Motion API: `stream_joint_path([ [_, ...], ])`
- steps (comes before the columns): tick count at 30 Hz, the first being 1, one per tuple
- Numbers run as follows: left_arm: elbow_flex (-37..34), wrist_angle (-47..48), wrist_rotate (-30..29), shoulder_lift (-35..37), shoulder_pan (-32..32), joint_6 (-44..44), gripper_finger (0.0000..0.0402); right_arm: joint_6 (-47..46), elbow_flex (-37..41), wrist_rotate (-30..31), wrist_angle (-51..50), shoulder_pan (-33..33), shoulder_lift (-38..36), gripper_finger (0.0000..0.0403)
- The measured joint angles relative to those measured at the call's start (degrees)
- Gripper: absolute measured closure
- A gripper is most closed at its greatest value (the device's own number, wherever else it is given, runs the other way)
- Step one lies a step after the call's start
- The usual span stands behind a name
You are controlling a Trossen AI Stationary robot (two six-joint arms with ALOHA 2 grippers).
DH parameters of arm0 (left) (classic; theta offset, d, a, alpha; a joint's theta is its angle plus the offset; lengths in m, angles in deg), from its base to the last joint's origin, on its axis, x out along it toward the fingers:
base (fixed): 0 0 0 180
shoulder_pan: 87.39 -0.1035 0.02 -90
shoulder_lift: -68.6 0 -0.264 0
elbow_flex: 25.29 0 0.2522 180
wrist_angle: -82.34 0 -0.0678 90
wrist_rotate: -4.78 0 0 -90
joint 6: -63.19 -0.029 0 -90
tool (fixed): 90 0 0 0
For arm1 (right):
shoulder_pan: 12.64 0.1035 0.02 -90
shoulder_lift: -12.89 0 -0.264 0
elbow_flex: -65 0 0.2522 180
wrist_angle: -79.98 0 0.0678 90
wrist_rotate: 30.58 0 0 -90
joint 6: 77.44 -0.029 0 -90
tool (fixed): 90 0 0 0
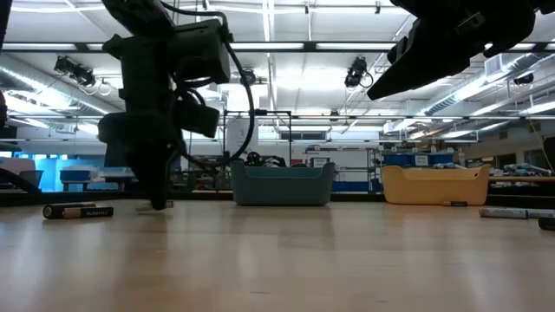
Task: Sort batteries
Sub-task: Put the white battery into the yellow bin
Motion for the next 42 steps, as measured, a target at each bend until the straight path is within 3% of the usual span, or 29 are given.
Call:
stream_joint_path([
  [8,-0.08,-5.23,-0.46,0.45,0.12,-1.36,0.0375,-1.02,0.46,1.42,-3.90,-0.10,0.00,0.0382],
  [13,-0.08,-11.21,-2.56,1.38,0.13,-2.49,0.0376,-3.89,5.39,2.58,-0.20,-1.03,0.02,0.0382],
  [20,-0.64,-32.33,-1.08,1.92,0.10,-4.99,0.0376,-4.74,17.72,1.14,32.46,-2.40,0.04,0.0381],
  [24,-0.65,-50.38,1.16,1.92,-0.15,-7.72,0.0376,-4.66,21.73,1.07,46.48,-2.74,0.04,0.0371],
  [28,-0.65,-67.60,4.94,1.92,-0.96,-8.83,0.0376,-4.18,20.84,1.05,49.87,-3.22,0.04,0.0348],
  [32,-0.65,-78.61,8.19,1.95,-1.59,-9.06,0.0376,-1.65,17.92,1.19,52.36,-3.48,0.04,0.0317],
  [42,-0.65,-83.60,11.06,1.95,-1.64,-10.36,0.0376,4.62,11.15,1.49,52.68,-3.65,0.02,0.0258],
])
